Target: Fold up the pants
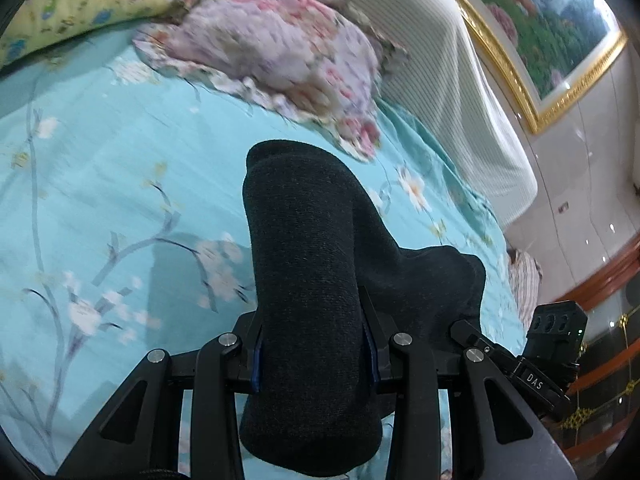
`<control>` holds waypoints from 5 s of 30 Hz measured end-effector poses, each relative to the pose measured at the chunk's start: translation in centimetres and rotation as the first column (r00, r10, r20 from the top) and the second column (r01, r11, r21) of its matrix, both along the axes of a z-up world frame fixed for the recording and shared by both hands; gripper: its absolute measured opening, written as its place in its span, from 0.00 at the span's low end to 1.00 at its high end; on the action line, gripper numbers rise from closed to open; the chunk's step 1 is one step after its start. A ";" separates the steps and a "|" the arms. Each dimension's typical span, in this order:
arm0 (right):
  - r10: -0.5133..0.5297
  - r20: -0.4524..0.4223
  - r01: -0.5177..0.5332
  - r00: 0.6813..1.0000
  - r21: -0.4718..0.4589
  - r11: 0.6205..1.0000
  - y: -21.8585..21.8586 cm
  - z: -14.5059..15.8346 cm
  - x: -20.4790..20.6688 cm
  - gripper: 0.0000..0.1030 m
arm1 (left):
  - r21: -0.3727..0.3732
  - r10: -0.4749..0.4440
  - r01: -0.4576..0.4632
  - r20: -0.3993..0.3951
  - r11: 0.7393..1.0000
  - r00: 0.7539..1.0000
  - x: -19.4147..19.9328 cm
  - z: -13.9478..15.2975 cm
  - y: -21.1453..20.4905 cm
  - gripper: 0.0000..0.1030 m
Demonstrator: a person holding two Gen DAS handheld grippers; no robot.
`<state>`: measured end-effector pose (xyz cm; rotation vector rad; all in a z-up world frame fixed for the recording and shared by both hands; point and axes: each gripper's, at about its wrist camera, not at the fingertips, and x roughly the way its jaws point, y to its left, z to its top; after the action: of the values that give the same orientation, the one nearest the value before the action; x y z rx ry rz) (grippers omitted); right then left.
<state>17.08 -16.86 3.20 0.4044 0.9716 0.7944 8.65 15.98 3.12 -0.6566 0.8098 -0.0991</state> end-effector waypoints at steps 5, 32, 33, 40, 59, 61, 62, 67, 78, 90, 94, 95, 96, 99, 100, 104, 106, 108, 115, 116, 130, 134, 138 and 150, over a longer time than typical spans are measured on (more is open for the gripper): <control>0.059 0.005 -0.059 0.998 0.006 0.998 3.5 0.4 1.4 0.43 | -0.001 0.065 -0.065 0.006 0.998 0.998 -0.4 0.5 3.3 0.36; 0.152 -0.021 -0.153 0.988 -0.037 0.988 12.5 -1.8 7.7 0.43 | 0.071 0.146 -0.143 -0.031 0.987 0.989 3.9 -2.4 9.0 0.38; 0.152 -0.028 -0.153 0.988 -0.036 0.988 12.5 -2.0 7.8 0.44 | 0.074 0.146 -0.143 -0.036 0.987 0.989 4.0 -2.7 9.0 0.39; 0.135 -0.049 -0.137 0.990 -0.041 0.990 12.1 -3.2 8.1 0.58 | 0.082 0.154 -0.149 -0.055 0.985 0.987 3.9 -3.8 9.2 0.51; 0.097 -0.012 -0.098 0.995 -0.087 0.991 11.2 -2.9 7.6 0.76 | 0.134 0.204 -0.194 -0.064 0.972 0.977 1.9 -3.1 9.0 0.73; 0.095 -0.006 -0.095 0.995 -0.089 0.991 11.0 -2.6 7.3 0.77 | 0.151 0.209 -0.198 -0.060 0.968 0.976 1.6 -2.8 8.7 0.76; 0.094 -0.002 -0.094 0.996 -0.093 0.991 11.0 -2.4 7.2 0.78 | 0.160 0.213 -0.201 -0.060 0.966 0.975 1.4 -2.7 8.5 0.77; 0.095 0.022 -0.092 0.995 -0.108 0.990 10.5 -1.9 6.3 0.80 | 0.206 0.229 -0.214 -0.051 0.955 0.972 0.2 -2.1 7.7 0.77; 0.102 0.090 -0.088 0.991 -0.147 0.985 9.8 -1.0 3.9 0.83 | 0.262 0.209 -0.193 -0.033 0.946 0.977 -2.3 -1.6 5.5 0.77; 0.200 0.274 -0.142 0.941 -0.217 0.966 10.5 0.7 -0.6 0.87 | 0.347 0.179 -0.161 -0.020 0.924 0.984 -4.3 -1.5 2.6 0.79; 0.239 0.325 -0.155 0.915 -0.263 0.952 11.1 0.8 -2.0 0.89 | 0.391 0.203 -0.182 -0.011 0.902 0.979 -4.7 -1.4 2.1 0.80; 0.249 0.341 -0.154 0.907 -0.283 0.947 11.3 0.8 -2.4 0.90 | 0.399 0.205 -0.184 -0.010 0.898 0.979 -4.8 -1.4 1.9 0.80; 0.257 0.352 -0.154 0.900 -0.296 0.943 11.5 0.7 -2.7 0.90 | 0.405 0.205 -0.184 -0.010 0.896 0.979 -4.8 -1.5 1.8 0.80; 0.267 0.364 -0.153 0.892 -0.314 0.937 11.6 0.5 -3.3 0.91 | 0.422 0.198 -0.169 -0.027 0.891 0.980 -4.9 -1.9 1.4 0.80; 0.269 0.361 -0.156 0.893 -0.313 0.937 11.6 0.3 -3.4 0.91 | 0.425 0.194 -0.162 -0.033 0.891 0.980 -4.9 -2.1 1.2 0.80; 0.266 0.354 -0.154 0.897 -0.313 0.937 11.5 -0.3 -3.6 0.91 | 0.464 0.188 -0.144 -0.048 0.874 0.981 -4.9 -2.8 0.2 0.81; 0.265 0.353 -0.151 0.897 -0.320 0.935 11.5 -0.6 -3.7 0.91 | 0.484 0.186 -0.137 -0.054 0.865 0.981 -4.8 -3.1 -0.2 0.82; 0.270 0.349 -0.153 0.897 -0.328 0.932 11.7 -0.9 -3.8 0.92 | 0.498 0.187 -0.133 -0.060 0.857 0.981 -4.8 -3.5 -0.6 0.82; 0.276 0.356 -0.154 0.893 -0.334 0.930 12.1 -1.6 -4.2 0.92 | 0.520 0.194 -0.128 -0.074 0.844 0.978 -4.4 -4.6 -0.9 0.84; 0.276 0.353 -0.157 0.894 -0.332 0.930 12.2 -1.8 -4.2 0.92 | 0.518 0.195 -0.129 -0.075 0.846 0.978 -4.3 -4.8 -0.9 0.84; 0.273 0.327 -0.170 0.905 -0.312 0.935 12.9 -3.0 -3.3 0.92 | 0.557 0.189 -0.112 -0.081 0.823 0.979 -3.1 -5.9 -1.3 0.84; 0.271 0.328 -0.170 0.905 -0.306 0.937 12.9 -3.1 -3.2 0.92 | 0.559 0.186 -0.103 -0.092 0.823 0.978 -2.8 -6.2 -1.4 0.84; 0.267 0.321 -0.169 0.909 -0.301 0.939 12.9 -3.2 -2.9 0.92 | 0.561 0.188 -0.106 -0.090 0.821 0.978 -2.6 -6.2 -1.4 0.84; 0.263 0.315 -0.170 0.912 -0.293 0.941 12.8 -3.2 -2.8 0.93 | 0.567 0.176 -0.101 -0.079 0.818 0.981 -2.3 -6.0 -1.8 0.84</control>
<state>14.33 -4.08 -0.04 -0.0787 0.7767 0.8921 6.35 14.19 -2.83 -0.1567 0.8588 0.3141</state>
